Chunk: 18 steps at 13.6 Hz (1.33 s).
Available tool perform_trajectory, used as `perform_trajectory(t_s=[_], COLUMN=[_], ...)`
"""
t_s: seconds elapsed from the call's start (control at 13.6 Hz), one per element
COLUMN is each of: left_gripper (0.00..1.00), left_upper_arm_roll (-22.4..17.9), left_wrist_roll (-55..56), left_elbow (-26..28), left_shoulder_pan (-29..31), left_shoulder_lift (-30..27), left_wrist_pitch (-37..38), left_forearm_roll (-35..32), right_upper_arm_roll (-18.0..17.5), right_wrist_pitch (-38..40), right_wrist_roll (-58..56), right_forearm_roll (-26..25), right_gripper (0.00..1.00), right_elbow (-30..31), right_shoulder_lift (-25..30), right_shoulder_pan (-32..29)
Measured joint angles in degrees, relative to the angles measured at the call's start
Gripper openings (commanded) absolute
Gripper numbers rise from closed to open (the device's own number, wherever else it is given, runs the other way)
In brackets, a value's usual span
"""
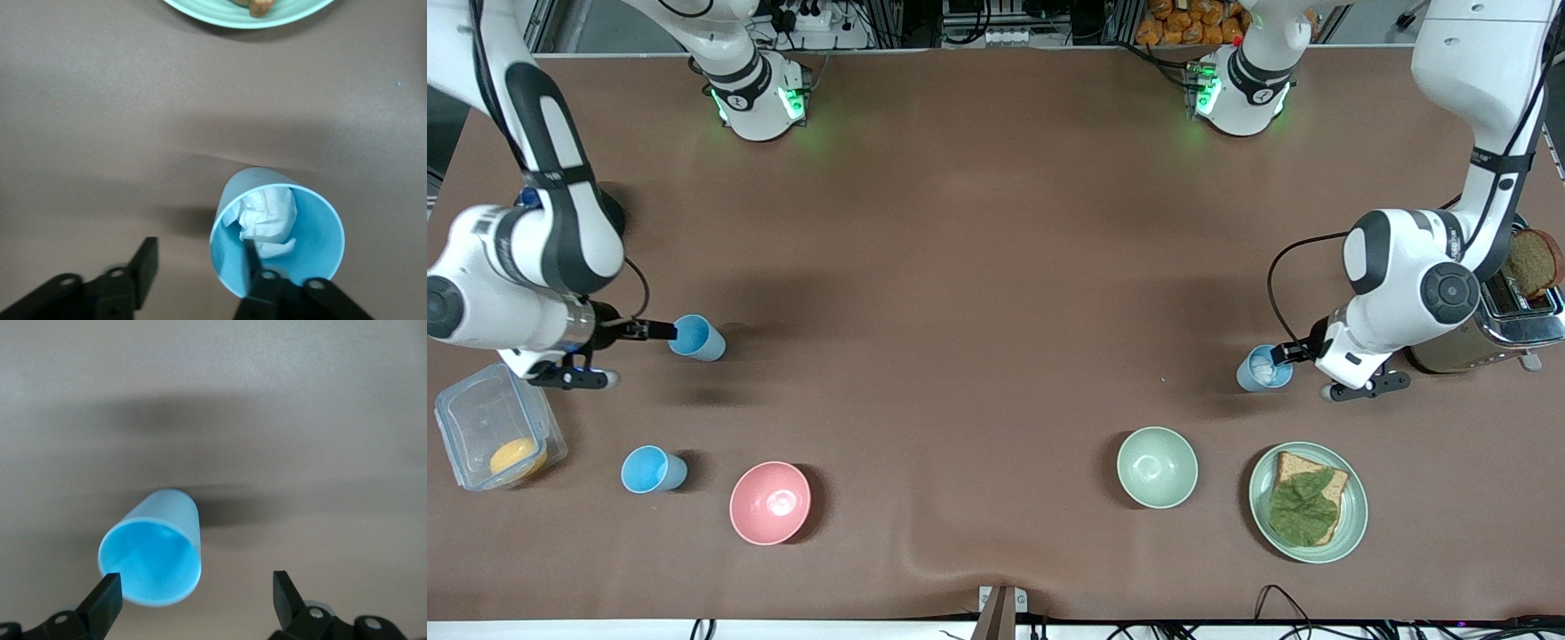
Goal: Stack blue cups with both arms
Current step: 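Lift the blue cup with the left gripper while the right gripper holds, then carry the blue cup to the table middle and release it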
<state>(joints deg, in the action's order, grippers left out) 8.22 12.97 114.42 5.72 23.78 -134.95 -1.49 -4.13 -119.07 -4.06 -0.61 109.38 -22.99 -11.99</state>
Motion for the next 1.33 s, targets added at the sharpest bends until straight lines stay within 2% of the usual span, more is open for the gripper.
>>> perform_trajectory(t_s=[0.07,0.15,0.52,0.66,0.74,0.81,0.89,1.11,1.18,1.33], left_gripper=[0.21,0.00,0.00,0.00,0.00,0.00,0.00,0.00,0.00,0.00], left_upper_arm_roll=[0.04,0.06,0.59,2.23,4.19,6.90,10.55,20.01,21.86,22.57], left_wrist_roll=[0.00,0.00,0.13,2.32,5.07,8.84,13.75,28.98,34.20,43.79], left_elbow=[-0.19,-0.48,-1.51,-1.66,-1.87,-2.01,-2.02,-2.13,-2.48,-3.96], left_shoulder_pan=[-0.15,-0.24,-1.37,-2.70,-3.05,-3.25,-3.40,-5.34,-7.77,-15.14], left_shoulder_lift=[0.44,0.83,1.39,1.33,1.13,0.70,0.07,-0.66,-0.66,-0.12], left_wrist_pitch=[0.00,0.00,0.04,0.05,0.05,0.06,0.16,0.25,0.25,0.25], left_forearm_roll=[0.00,0.00,0.05,0.05,0.05,0.05,0.05,0.04,-0.03,-0.03], right_upper_arm_roll=[-0.02,-0.02,-0.03,-0.02,-0.02,-0.02,0.00,0.02,0.03,0.04], right_wrist_pitch=[-0.29,-0.28,-0.10,-0.22,-0.46,-0.88,-1.08,-1.12,-1.12,-1.12], right_wrist_roll=[-0.02,-0.02,-0.04,-0.04,-0.04,-0.05,-0.06,-0.65,-0.76,-0.86], right_forearm_roll=[0.00,0.00,0.00,0.00,0.00,0.00,0.00,0.00,0.00,0.00], right_gripper=[1.00,1.00,1.00,1.00,0.71,0.10,0.00,0.00,0.00,0.00], right_elbow=[-0.01,-0.01,0.36,0.40,0.39,0.39,0.39,0.39,0.39,0.39], right_shoulder_lift=[-0.69,-1.06,-3.57,-4.89,-5.34,-5.60,-5.71,-5.72,-5.73,-5.74], right_shoulder_pan=[0.00,0.00,0.00,0.00,-0.01,-0.01,-0.02,-0.05,-0.06,-0.07])
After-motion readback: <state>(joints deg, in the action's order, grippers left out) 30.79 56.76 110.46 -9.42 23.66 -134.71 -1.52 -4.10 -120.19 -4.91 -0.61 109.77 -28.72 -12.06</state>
